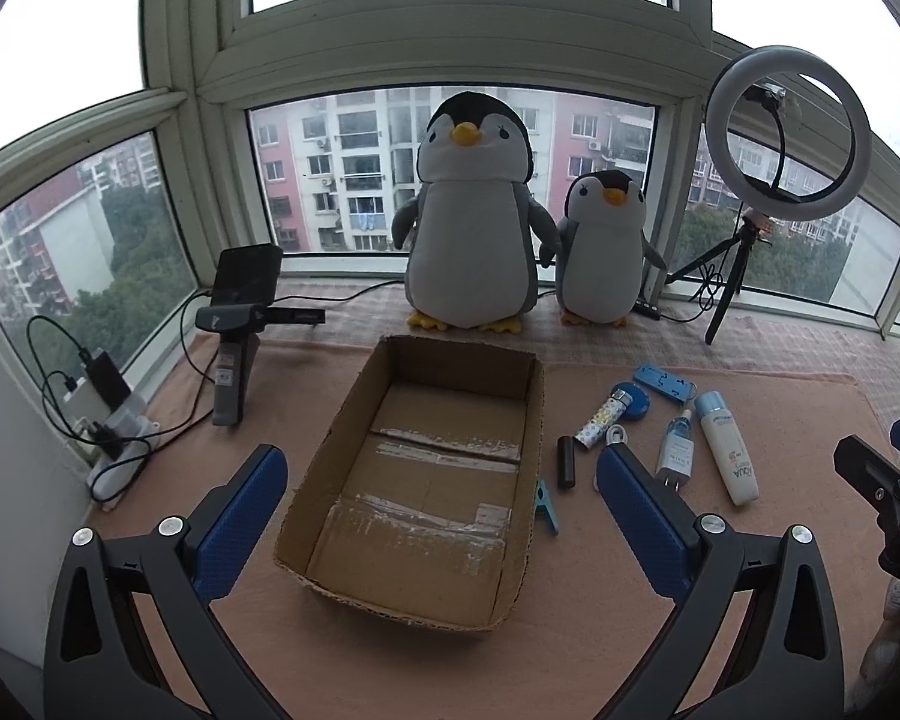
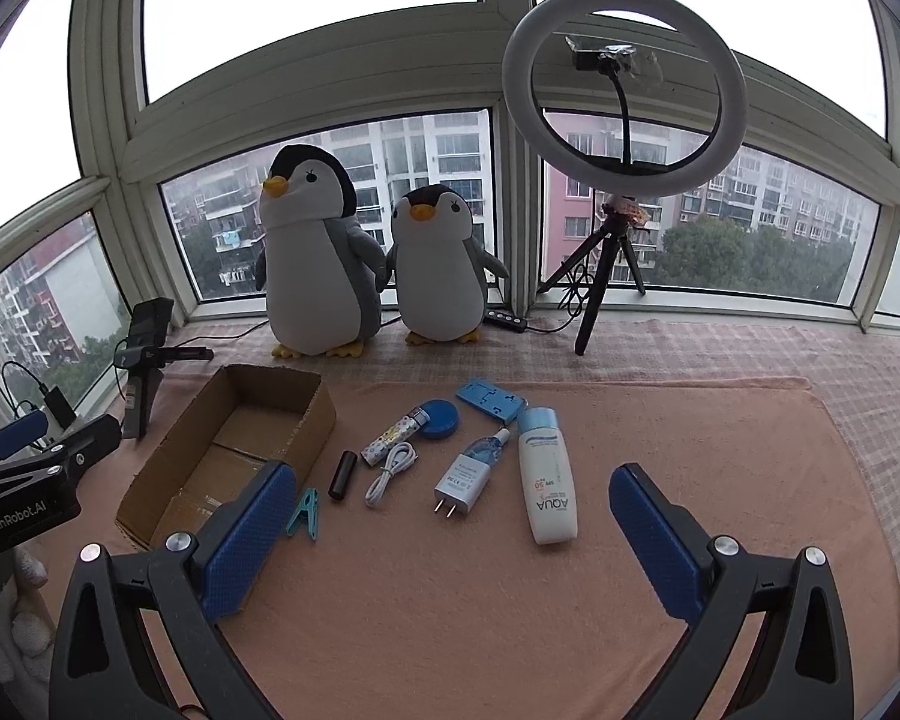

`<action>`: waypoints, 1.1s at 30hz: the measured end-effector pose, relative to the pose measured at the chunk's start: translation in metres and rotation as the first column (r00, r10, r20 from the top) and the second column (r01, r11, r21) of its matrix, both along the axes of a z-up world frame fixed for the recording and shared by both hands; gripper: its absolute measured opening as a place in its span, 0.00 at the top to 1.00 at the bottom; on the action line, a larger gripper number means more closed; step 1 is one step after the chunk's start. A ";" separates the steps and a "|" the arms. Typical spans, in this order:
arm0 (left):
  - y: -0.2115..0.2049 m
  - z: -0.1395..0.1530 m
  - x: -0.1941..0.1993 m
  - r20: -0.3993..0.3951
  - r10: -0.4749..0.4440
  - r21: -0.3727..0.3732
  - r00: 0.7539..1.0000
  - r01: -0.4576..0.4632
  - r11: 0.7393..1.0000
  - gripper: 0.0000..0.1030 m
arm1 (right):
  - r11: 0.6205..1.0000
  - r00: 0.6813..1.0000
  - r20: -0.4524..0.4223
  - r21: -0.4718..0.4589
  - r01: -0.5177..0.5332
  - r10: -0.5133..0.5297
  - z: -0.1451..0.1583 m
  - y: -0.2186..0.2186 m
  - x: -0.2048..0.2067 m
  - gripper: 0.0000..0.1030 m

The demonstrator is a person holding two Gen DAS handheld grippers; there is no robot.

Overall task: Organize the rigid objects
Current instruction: 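Move the right gripper toward the white AQUA sunscreen bottle, then close the right gripper around the white AQUA sunscreen bottle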

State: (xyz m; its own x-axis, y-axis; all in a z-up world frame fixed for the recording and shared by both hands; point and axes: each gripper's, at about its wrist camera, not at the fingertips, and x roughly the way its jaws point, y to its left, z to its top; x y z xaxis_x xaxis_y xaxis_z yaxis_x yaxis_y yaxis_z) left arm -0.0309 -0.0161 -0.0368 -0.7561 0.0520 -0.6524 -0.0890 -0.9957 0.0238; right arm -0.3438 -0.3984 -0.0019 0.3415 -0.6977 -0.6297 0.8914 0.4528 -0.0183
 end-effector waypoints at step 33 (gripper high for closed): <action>-0.095 -0.136 -0.098 0.375 0.101 -0.040 0.922 -0.093 0.995 0.75 | 0.963 0.986 -0.079 0.219 0.160 -0.146 -0.076 -0.106 -0.038 0.15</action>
